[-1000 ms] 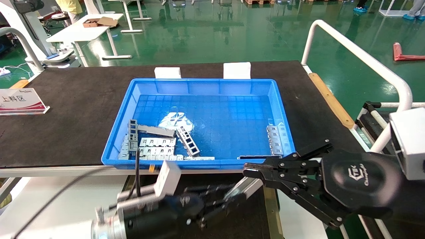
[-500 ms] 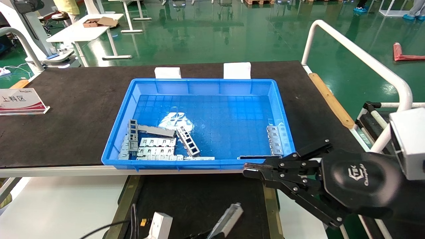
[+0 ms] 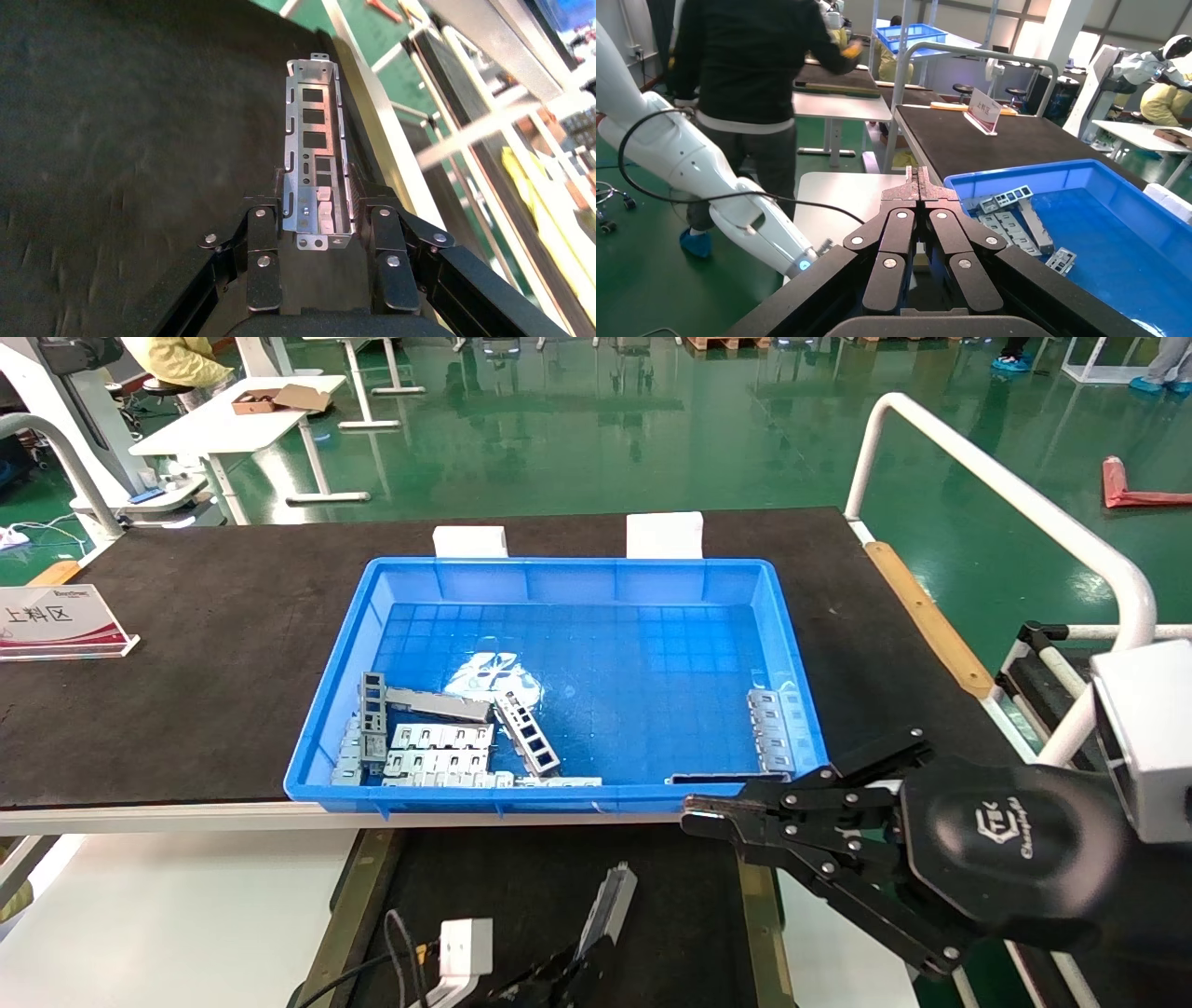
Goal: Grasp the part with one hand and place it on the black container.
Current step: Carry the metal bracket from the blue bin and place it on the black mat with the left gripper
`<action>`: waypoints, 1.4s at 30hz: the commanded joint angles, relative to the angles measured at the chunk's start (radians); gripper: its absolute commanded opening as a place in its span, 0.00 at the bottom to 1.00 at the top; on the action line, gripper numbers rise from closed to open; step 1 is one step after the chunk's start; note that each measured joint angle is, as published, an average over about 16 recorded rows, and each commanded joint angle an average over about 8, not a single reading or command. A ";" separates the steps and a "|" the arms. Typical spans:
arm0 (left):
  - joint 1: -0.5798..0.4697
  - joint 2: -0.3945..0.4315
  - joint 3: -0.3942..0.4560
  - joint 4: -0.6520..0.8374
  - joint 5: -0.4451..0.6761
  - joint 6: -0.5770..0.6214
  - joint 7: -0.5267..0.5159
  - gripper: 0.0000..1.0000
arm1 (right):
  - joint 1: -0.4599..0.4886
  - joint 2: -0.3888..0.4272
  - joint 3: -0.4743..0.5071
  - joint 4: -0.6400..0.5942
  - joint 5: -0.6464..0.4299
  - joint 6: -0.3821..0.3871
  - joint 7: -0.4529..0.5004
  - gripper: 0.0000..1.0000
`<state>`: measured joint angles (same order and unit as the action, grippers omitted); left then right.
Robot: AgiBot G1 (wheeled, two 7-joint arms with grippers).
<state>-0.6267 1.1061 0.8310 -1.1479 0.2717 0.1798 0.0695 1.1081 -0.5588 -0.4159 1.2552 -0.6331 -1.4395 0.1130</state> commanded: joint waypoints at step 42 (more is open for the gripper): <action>0.034 0.238 -0.229 0.208 -0.006 -0.049 0.191 1.00 | 0.000 0.000 0.000 0.000 0.000 0.000 0.000 1.00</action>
<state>-0.5924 1.3424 0.6021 -0.9414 0.2692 0.1350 0.2636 1.1081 -0.5587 -0.4160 1.2552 -0.6331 -1.4395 0.1129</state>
